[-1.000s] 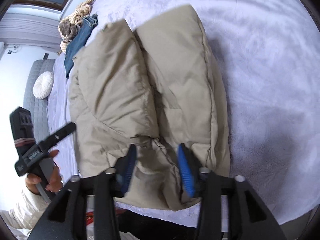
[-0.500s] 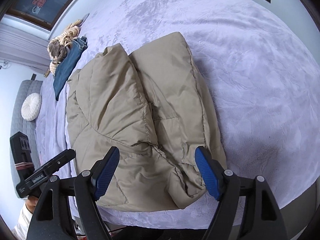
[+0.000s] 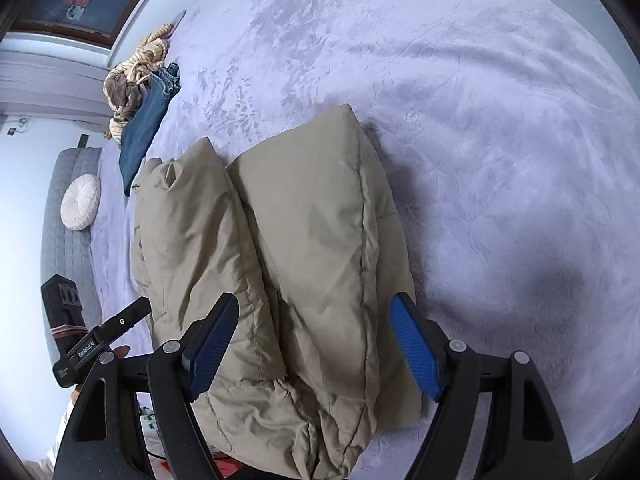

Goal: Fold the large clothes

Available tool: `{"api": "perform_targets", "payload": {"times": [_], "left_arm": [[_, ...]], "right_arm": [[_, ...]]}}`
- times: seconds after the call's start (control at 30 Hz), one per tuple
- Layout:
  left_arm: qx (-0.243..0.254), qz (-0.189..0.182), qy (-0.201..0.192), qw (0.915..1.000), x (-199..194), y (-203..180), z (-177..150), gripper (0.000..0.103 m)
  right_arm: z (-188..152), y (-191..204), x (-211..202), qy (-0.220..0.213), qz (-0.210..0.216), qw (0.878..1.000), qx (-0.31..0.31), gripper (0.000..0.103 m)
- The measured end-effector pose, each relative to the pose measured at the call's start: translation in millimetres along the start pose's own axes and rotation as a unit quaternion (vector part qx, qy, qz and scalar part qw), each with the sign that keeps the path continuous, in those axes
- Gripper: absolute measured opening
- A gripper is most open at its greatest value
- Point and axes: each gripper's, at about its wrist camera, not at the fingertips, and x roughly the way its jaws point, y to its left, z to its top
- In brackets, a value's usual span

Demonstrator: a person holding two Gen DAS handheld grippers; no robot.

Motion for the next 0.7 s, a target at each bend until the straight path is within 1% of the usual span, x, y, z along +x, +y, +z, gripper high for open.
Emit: {"api": "perform_targets", "payload": {"times": [0.03,0.07,0.13,0.17,0.23,0.3,0.37,0.47,0.53,0.6,0.63,0.67,0.7], "left_arm": [[-0.003,-0.008,0.001,1.0000,3,1,0,0.103],[-0.005,-0.011,0.000,0.9999,6,2,0,0.103],[-0.015,-0.024,0.006,0.9996,12,7,0,0.103],[-0.024,-0.036,0.012,0.9990,16,9,1,0.103],[-0.036,-0.046,0.016,0.9982,19,11,1,0.103],[-0.037,-0.048,0.017,0.9980,21,11,2,0.103],[-0.038,-0.049,0.018,0.9980,22,10,2,0.103],[-0.037,-0.048,0.020,0.9979,23,8,2,0.103],[-0.037,-0.048,0.023,0.9979,23,8,4,0.103],[-0.037,-0.047,0.026,0.9979,25,6,8,0.103],[-0.037,-0.046,0.027,0.9979,25,6,8,0.103],[-0.037,-0.045,0.028,0.9979,26,6,10,0.103],[-0.035,-0.044,0.029,0.9980,27,5,11,0.103]], "right_arm": [[4,-2,3,0.005,0.007,1.000,-0.002,0.085],[9,-5,7,0.010,0.019,1.000,-0.004,0.094],[19,-11,16,0.017,0.044,0.999,-0.004,0.094],[22,-15,20,0.020,0.053,0.998,-0.003,0.094],[30,-23,29,0.026,0.067,0.997,0.003,0.094],[38,-31,38,0.030,0.076,0.997,0.013,0.103],[43,-41,47,0.031,0.088,0.995,0.029,0.103],[48,-50,60,0.044,0.112,0.991,0.051,0.103],[50,-46,62,0.053,0.156,0.985,0.047,0.103],[50,-36,58,0.059,0.210,0.975,0.035,0.103],[50,-29,56,0.061,0.219,0.974,0.022,0.103],[50,-22,54,0.065,0.212,0.975,0.004,0.103],[50,-13,53,0.070,0.194,0.978,-0.020,0.103]]}}
